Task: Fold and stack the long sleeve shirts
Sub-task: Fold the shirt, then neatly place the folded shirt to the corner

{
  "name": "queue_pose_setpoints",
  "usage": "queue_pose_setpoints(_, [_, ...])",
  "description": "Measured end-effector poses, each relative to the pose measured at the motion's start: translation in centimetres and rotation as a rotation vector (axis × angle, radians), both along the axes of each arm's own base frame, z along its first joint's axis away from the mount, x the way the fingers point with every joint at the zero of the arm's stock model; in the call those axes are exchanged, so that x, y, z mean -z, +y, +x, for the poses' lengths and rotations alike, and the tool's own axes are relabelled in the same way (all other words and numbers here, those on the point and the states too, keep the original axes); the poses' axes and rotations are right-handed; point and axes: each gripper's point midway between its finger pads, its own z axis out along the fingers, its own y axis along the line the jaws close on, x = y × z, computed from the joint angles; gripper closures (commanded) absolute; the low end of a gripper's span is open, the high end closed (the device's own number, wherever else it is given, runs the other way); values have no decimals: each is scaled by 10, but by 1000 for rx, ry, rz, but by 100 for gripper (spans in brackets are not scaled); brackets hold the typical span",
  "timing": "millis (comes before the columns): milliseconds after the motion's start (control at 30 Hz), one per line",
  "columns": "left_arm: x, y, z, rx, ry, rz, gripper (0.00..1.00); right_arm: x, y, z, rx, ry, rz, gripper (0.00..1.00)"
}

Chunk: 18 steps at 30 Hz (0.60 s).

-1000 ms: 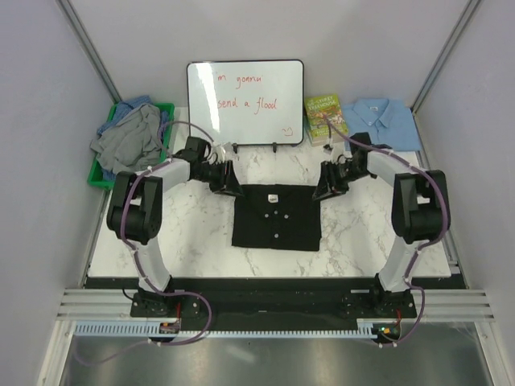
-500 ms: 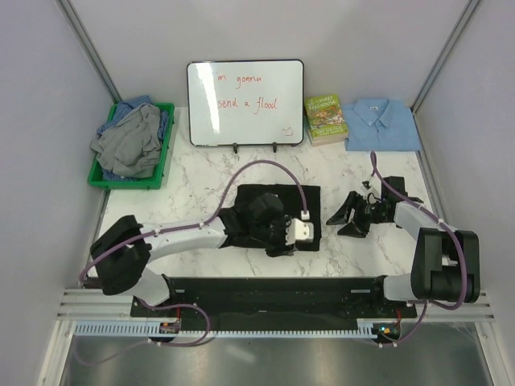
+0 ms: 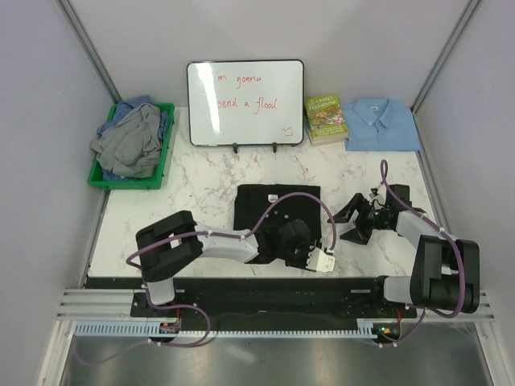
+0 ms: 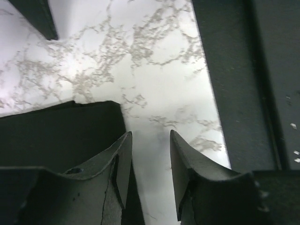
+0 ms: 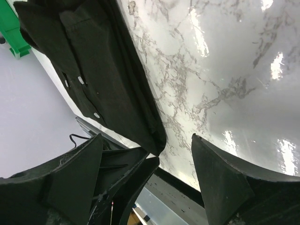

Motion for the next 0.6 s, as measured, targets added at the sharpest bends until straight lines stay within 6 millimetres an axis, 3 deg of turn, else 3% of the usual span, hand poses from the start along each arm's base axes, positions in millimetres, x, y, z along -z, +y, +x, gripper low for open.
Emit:
queue_pose_setpoints(200, [0,-14,16,-24,-66,-16,65,4,-2,-1,18,12,-9,14])
queue_pose_setpoints(433, [2,-16,24,-48,-85,-14,96,6,-3,0,26,20,-13,13])
queue_pose_setpoints(600, [-5,-20,32,-81,-65,-38,98,10,-2,-3,39,41,-10,13])
